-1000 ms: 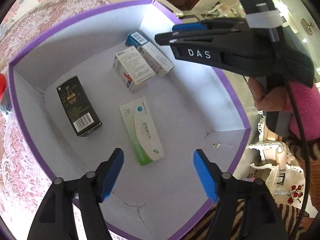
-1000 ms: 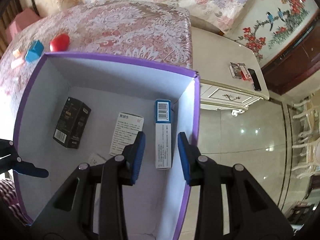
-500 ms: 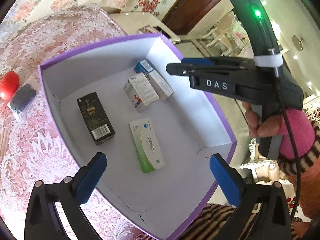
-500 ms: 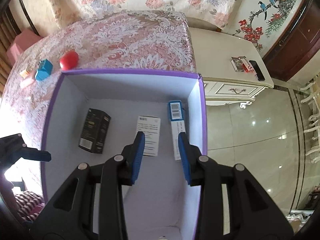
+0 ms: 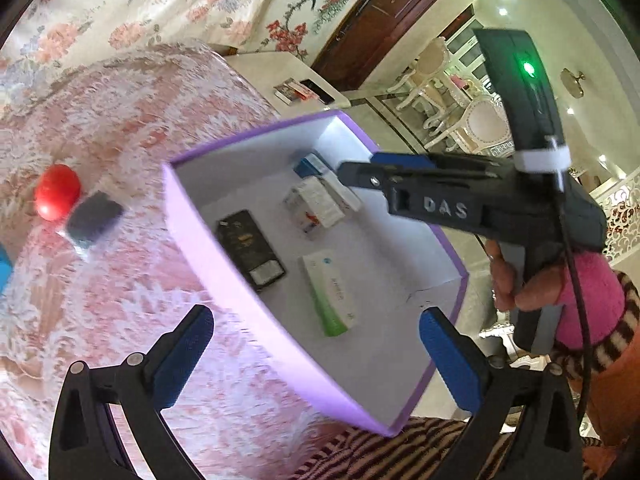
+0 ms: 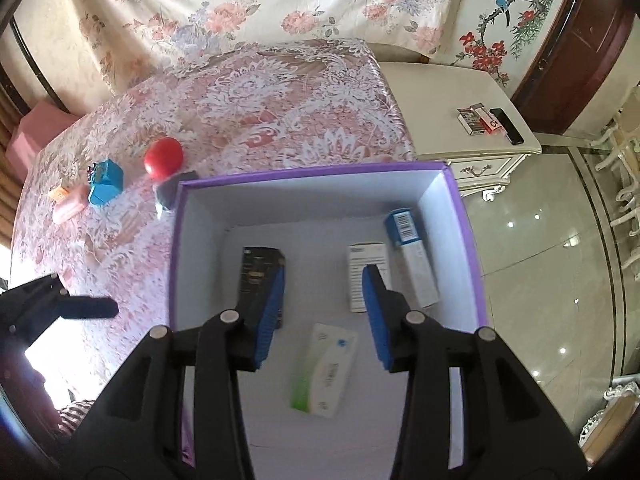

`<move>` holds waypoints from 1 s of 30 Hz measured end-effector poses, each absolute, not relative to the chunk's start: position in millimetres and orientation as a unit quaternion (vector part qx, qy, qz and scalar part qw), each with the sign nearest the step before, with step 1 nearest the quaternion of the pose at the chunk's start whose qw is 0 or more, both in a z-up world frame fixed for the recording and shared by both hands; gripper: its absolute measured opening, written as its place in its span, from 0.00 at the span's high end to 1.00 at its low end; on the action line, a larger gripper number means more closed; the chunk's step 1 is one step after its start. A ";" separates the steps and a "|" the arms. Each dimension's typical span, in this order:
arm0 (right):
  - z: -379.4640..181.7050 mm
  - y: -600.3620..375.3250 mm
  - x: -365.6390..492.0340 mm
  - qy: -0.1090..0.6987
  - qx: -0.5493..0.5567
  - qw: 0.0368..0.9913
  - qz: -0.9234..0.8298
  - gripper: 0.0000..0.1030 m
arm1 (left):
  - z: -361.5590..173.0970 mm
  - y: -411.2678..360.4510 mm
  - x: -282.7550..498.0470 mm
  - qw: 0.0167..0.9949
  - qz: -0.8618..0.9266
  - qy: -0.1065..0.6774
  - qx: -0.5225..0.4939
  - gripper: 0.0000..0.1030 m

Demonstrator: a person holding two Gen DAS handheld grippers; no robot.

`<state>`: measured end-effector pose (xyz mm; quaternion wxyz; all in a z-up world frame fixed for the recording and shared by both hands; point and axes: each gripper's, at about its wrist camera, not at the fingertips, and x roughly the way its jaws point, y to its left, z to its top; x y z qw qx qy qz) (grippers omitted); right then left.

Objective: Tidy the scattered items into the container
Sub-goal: 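Lift both open tools out of the purple box, then move both tools toward the red heart ball and bagged black glove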

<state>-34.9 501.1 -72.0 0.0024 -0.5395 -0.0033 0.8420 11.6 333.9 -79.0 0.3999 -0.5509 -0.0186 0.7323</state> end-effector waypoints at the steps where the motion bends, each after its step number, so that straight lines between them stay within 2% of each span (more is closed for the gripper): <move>1: -69.6 493.5 -34.6 0.000 -0.537 0.003 0.844 0.57 | -78.7 326.5 8.7 0.398 0.734 -0.019 -0.550 0.00; 15: -74.2 377.0 -47.4 0.033 -0.530 -0.026 0.847 0.57 | -117.3 214.5 -33.7 0.341 0.735 -0.032 -0.585 0.00; 30: -150.4 312.2 -73.9 0.116 -0.583 -0.002 0.804 0.57 | -170.7 140.2 -57.8 0.310 0.732 0.019 -0.606 0.00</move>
